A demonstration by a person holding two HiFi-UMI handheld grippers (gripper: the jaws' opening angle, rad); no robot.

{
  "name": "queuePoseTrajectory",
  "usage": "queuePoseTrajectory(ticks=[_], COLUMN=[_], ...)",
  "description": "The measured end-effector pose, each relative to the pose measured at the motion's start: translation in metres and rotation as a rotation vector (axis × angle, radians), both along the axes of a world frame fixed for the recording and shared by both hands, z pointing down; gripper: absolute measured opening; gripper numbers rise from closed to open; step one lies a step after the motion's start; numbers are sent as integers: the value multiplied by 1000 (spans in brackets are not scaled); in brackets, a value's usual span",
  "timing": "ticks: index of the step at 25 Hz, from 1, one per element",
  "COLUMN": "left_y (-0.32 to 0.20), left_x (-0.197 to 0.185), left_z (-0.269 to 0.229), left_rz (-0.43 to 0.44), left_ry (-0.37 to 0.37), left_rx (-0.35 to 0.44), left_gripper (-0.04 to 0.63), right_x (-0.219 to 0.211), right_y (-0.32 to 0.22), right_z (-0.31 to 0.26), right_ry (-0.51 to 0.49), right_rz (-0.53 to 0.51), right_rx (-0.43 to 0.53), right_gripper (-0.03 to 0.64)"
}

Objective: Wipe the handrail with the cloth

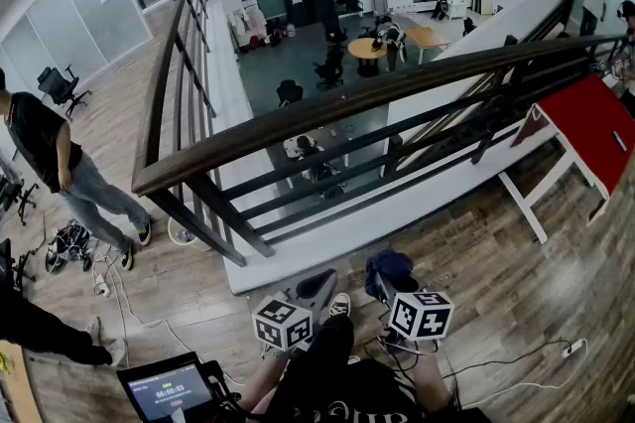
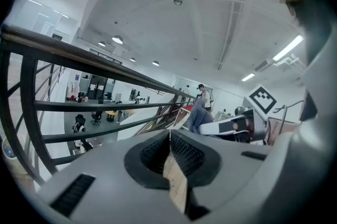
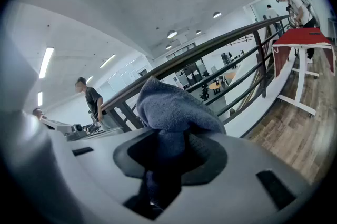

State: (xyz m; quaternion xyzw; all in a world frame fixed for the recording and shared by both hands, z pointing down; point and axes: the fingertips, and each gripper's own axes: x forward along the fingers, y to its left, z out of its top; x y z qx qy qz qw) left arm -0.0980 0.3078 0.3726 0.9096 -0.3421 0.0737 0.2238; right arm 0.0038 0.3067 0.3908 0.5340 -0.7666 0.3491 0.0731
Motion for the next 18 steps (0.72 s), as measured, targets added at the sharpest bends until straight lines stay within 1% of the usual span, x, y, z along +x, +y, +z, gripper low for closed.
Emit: queuePoseTrajectory(ticks=[5, 12, 18], left_y=[-67, -161, -222], left_x=[-8, -28, -42], left_z=[0, 3, 8], left_rz=[6, 16, 23], left_ry=[-6, -18, -12], left_rx=[5, 2, -6], left_gripper=[0, 0, 0], right_x=[-10, -36, -56], right_y=[-63, -152, -226], right_z=[-3, -14, -32], right_ry=[10, 71, 95], right_rz=[-5, -43, -58], right_rx=[1, 4, 36], right_gripper=[109, 109, 109])
